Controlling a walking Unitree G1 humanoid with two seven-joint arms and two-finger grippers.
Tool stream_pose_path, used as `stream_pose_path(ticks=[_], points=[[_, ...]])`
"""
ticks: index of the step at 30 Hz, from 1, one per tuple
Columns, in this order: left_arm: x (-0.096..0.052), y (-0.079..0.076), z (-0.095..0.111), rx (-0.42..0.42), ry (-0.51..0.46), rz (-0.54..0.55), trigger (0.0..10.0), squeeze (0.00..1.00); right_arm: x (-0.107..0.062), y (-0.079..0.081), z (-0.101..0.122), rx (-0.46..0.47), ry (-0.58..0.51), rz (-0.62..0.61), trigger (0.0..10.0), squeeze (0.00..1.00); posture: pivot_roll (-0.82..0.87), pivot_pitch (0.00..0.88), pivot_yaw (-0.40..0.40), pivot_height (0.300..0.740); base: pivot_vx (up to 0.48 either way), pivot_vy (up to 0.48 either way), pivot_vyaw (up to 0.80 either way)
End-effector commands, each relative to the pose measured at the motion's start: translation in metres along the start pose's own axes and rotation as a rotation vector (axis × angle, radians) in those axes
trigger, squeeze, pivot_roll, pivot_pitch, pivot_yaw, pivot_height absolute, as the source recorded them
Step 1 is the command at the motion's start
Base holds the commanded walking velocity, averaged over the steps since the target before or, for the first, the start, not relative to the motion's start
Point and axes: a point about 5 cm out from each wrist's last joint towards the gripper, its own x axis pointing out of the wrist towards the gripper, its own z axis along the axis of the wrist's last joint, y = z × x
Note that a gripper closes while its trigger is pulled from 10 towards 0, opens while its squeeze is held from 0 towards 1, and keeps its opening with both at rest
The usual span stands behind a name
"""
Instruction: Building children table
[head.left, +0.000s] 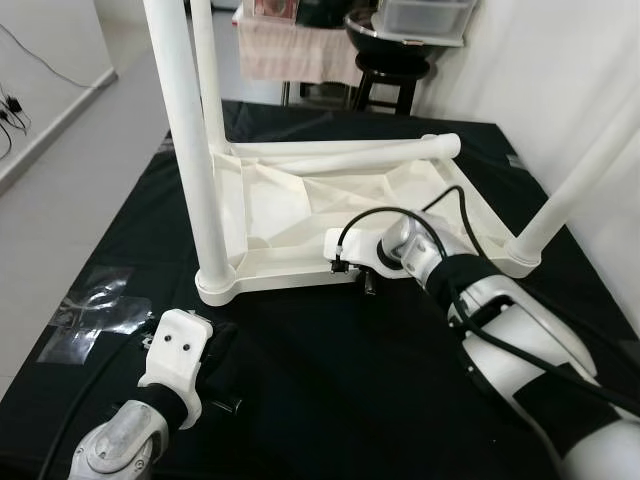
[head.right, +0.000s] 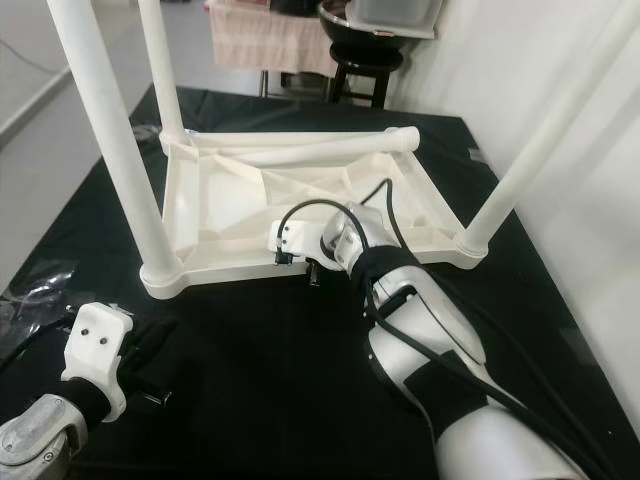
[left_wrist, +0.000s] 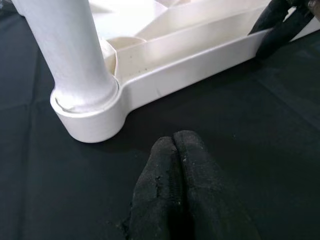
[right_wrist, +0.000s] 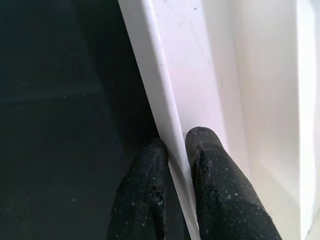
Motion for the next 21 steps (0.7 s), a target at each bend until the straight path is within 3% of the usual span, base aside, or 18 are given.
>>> stream_pose_path(ticks=[1,7,9,11,13,14,16,18,19,20,21], points=[[-0.005,-0.002,0.001,-0.011,0.017,0.001,10.0,0.00,0.000,0.004,-0.011,0.058,0.005,0.084,0.0,0.00,0.04,0.184,-0.127,0.740,0.000,0.000,0.00],[-0.005,-0.002,0.005,-0.009,0.017,-0.004,10.0,0.00,-0.011,0.008,-0.011,0.074,-0.053,0.306,0.0,0.00,0.04,0.187,-0.123,0.740,0.000,0.000,0.00],[-0.003,-0.002,0.006,-0.006,0.015,-0.007,10.0,0.00,-0.020,0.009,-0.005,0.116,-0.132,0.427,0.0,0.00,0.03,0.182,-0.122,0.740,0.000,0.000,0.00],[-0.003,-0.002,0.007,-0.006,0.016,-0.008,10.0,0.00,-0.021,0.009,-0.003,0.128,-0.151,0.451,0.0,0.00,0.03,0.182,-0.122,0.740,0.000,0.000,0.00],[0.002,-0.002,0.008,-0.005,0.005,-0.018,10.0,0.00,-0.031,0.012,0.009,0.240,-0.291,0.566,0.0,0.00,0.01,0.162,-0.118,0.740,0.000,0.000,0.00],[0.002,-0.002,0.008,-0.005,0.005,-0.018,10.0,0.00,-0.031,0.012,0.009,0.240,-0.291,0.566,0.0,0.00,0.01,0.162,-0.118,0.740,0.000,0.000,0.00],[0.006,-0.003,0.010,-0.006,-0.001,-0.024,10.0,0.00,-0.037,0.020,0.022,0.338,-0.393,0.648,0.0,0.00,0.00,0.148,-0.114,0.740,0.000,0.000,0.00],[0.006,-0.003,0.010,-0.006,-0.001,-0.024,10.0,0.00,-0.037,0.020,0.022,0.338,-0.393,0.648,0.0,0.00,0.00,0.148,-0.114,0.740,0.000,0.000,0.00],[0.008,-0.003,0.011,-0.005,-0.006,-0.027,10.0,0.00,-0.032,0.033,0.032,0.405,-0.417,0.646,0.0,0.00,-0.01,0.135,-0.109,0.740,0.000,0.000,0.00],[0.013,-0.003,0.012,-0.002,-0.016,-0.030,10.0,0.00,-0.021,0.059,0.051,0.541,-0.430,0.634,0.0,0.00,-0.01,0.121,-0.102,0.740,0.000,0.000,0.00],[0.013,-0.003,0.012,-0.002,-0.016,-0.030,10.0,0.00,-0.021,0.059,0.051,0.541,-0.430,0.634,0.0,0.00,-0.01,0.121,-0.102,0.740,0.000,0.000,0.00]])
